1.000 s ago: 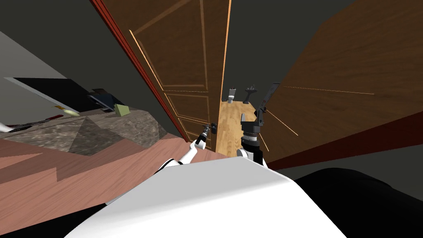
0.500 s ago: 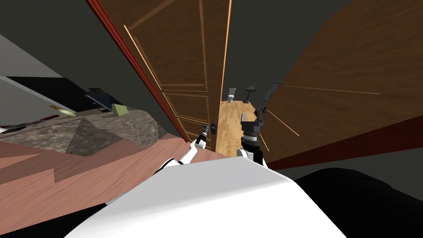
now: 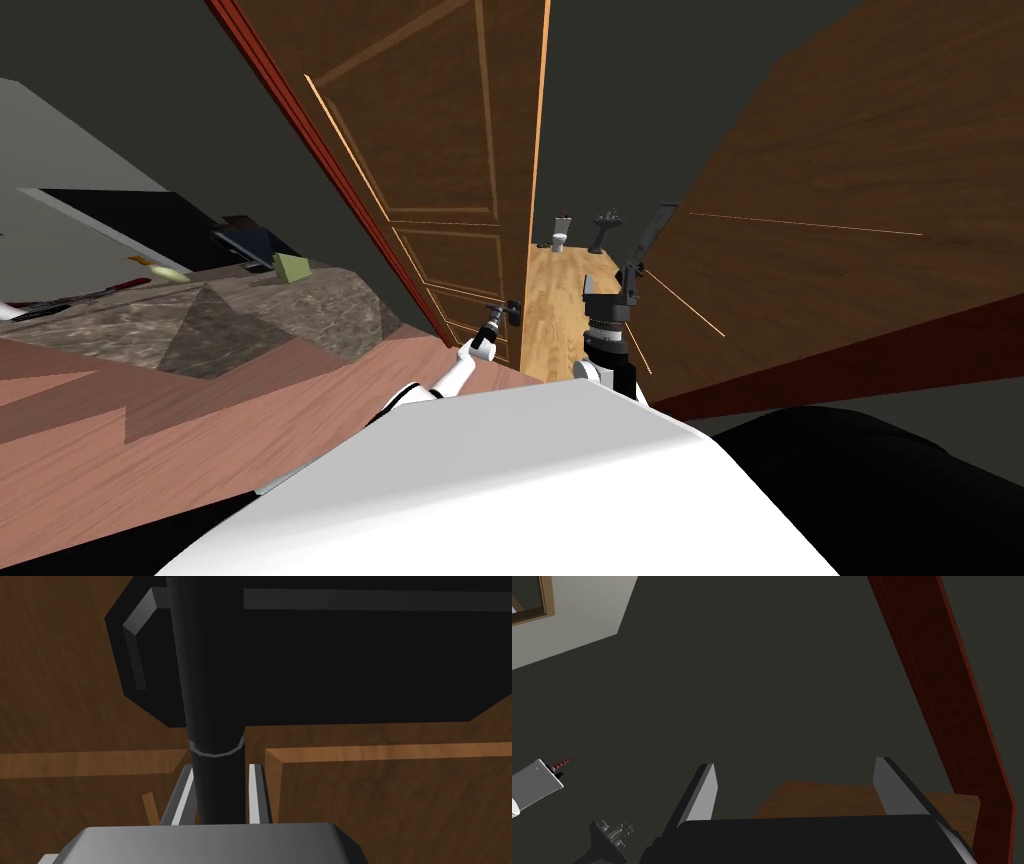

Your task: Push the door open

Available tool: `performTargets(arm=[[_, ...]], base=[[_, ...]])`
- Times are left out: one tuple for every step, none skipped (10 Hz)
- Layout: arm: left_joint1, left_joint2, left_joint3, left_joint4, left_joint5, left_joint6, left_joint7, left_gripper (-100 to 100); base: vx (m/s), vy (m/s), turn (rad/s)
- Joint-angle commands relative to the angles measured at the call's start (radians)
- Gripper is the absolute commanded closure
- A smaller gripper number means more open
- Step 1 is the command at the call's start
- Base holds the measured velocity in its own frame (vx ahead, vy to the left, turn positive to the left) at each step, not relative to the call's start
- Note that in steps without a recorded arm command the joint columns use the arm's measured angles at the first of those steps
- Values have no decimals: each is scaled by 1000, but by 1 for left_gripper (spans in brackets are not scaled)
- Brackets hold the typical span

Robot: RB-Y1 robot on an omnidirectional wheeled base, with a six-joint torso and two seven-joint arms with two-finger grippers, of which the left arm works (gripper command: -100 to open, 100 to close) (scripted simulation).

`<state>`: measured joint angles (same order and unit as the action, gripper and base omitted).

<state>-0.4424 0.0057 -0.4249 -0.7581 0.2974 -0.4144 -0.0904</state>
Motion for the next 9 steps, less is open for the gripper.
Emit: performTargets(arm=[[1,20,26,-22,2,-3,-8,100],[1,24,32,-21,2,-3,-10,100],[0,32,46,-18,4,-4,-13,100],[0,35,54,-16,5,-5,-15,100],[0,35,54,-16,5,-5,-15,100],[-2,46,78,-10,7,-7,-20,100],[-2,46,78,-10,7,-7,-20,100],[-2,46,78,-10,7,-7,-20,100],[-3,54,104,-4,10,-9,-26,100]], base=[[134,-216,61],[136,-145,69],[161,-116,18],[146,-142,52],[91,-97,23],[120,-138,55],[109,-125,59],[44,-51,16],[98,-112,64]])
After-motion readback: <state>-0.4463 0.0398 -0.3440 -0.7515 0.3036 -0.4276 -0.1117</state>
